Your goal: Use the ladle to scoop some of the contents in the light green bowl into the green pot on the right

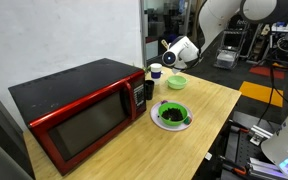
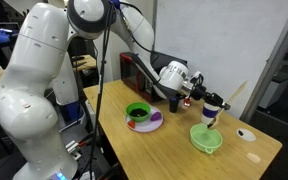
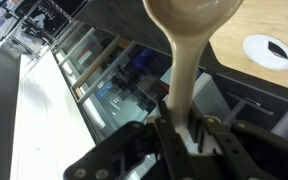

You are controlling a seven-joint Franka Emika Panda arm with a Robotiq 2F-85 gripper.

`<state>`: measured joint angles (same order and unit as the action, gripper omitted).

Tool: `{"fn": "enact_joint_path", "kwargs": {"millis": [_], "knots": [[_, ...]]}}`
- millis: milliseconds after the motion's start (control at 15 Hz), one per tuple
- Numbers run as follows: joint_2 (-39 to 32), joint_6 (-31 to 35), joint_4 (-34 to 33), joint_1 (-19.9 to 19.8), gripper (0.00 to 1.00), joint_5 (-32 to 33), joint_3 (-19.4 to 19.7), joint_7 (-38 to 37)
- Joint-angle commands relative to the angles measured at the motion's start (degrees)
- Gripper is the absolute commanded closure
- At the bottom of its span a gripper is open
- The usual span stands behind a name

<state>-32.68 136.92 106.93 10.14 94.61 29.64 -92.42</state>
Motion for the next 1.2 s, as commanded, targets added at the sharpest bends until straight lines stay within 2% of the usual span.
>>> {"fn": "enact_joint_path", "kwargs": {"millis": [0, 200, 467, 1133], "knots": [[5.6, -6.7, 4.3, -7.2, 0.94, 6.0, -10.1, -1.8], [6.7, -9.8, 5.7, -11.1, 0.94, 7.7, -15.1, -2.5], [6.1, -12.7, 5.8, -14.2, 0.94, 8.4, -18.5, -2.5], [3.6, -22.2, 5.7, -15.2, 0.94, 15.0, -22.3, -4.6]]}}
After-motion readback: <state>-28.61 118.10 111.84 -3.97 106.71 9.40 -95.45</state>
